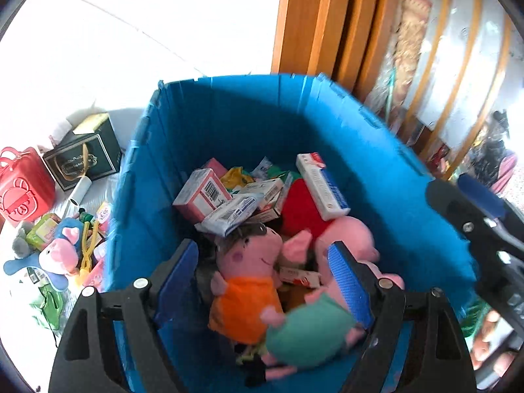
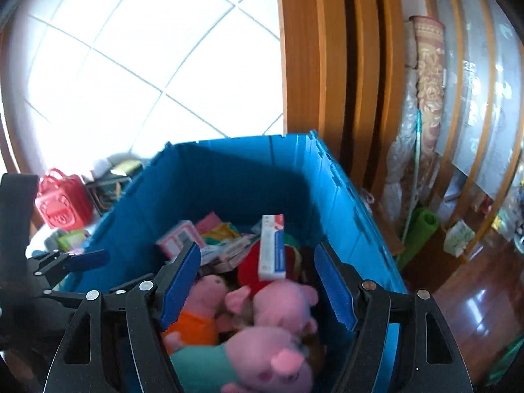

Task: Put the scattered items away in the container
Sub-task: 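Move both tools back from the crate toward the pile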

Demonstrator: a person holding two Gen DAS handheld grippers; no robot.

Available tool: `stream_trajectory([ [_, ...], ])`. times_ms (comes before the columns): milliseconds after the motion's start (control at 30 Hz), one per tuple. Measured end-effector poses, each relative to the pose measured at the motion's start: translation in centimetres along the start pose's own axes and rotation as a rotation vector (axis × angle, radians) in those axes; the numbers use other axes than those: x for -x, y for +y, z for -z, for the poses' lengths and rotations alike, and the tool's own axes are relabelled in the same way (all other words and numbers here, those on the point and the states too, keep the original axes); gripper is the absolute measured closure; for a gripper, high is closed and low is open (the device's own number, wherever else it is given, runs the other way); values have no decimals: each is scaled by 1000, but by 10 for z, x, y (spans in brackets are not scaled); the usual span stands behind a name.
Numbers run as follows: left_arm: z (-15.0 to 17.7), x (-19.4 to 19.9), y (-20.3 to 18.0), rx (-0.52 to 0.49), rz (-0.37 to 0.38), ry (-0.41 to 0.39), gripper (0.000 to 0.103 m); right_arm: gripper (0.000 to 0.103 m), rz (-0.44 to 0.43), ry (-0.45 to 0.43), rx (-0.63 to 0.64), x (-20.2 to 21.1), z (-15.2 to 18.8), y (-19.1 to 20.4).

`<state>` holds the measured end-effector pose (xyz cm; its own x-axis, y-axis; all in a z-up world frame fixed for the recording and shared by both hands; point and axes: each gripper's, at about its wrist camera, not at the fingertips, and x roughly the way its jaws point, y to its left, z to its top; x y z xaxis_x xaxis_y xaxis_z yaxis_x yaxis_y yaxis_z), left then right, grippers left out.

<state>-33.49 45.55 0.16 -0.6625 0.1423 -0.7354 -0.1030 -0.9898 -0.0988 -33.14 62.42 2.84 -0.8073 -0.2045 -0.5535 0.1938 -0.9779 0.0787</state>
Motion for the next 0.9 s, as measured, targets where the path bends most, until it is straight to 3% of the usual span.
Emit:
stream_trajectory([
  [167,29,52,0,-41,-33,-98,20,30,-7,-36,-21,36,24,17],
  [367,63,98,26,-66,-50,-154,19,30,-9,-31,-14,64,52,59],
  [533,98,135,74,-60,-38,-173,19,30,-24,-36,2,85,72,111],
  [900,172,181,198,1,-96,-140,19,30,-70,-10,33,110,120,241],
])
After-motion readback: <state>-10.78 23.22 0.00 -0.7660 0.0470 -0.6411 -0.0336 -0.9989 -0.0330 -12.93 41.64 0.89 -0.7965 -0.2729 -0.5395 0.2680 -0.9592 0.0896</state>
